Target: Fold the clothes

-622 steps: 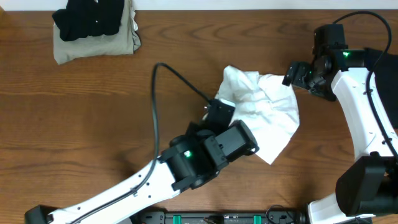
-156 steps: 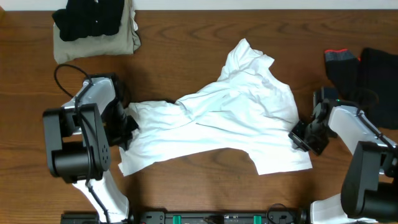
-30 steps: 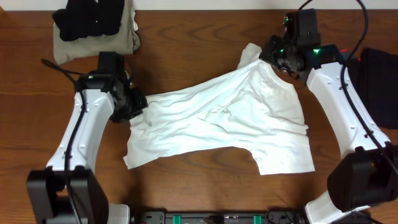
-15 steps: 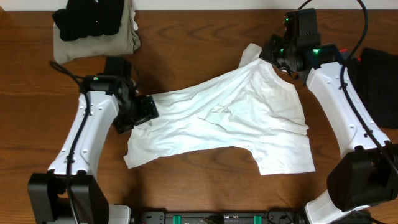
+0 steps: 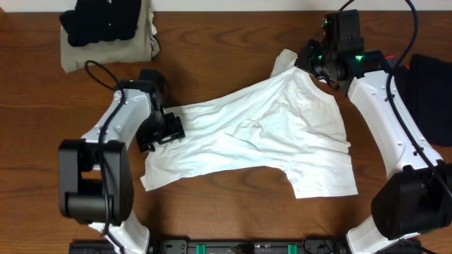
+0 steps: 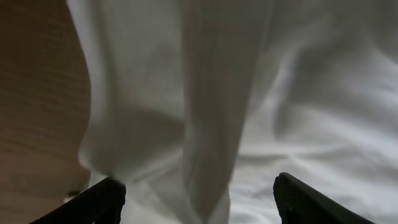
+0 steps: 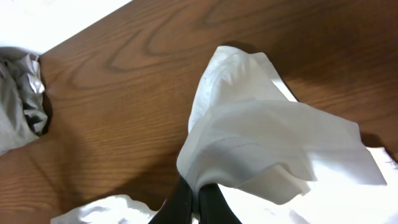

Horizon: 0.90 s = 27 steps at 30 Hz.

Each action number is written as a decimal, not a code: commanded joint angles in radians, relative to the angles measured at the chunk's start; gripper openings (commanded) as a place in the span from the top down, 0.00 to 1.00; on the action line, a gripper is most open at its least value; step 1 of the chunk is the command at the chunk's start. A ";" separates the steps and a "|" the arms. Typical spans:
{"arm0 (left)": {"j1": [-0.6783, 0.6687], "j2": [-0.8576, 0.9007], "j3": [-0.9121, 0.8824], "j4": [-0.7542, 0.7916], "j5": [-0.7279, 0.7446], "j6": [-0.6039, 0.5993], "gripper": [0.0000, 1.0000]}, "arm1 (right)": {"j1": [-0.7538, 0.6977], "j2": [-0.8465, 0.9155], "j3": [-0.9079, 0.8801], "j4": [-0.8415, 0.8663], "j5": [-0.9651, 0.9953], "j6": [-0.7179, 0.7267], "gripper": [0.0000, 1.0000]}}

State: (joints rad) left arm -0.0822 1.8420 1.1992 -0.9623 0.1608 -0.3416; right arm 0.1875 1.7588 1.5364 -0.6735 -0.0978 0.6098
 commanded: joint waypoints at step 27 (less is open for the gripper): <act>0.078 0.001 0.156 0.150 -0.021 0.016 0.94 | 0.003 -0.005 0.007 0.069 0.125 -0.005 0.99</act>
State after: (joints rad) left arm -0.0360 1.8664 1.3090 -0.8417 0.1505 -0.3328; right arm 0.1875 1.7588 1.5364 -0.6334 -0.0216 0.6098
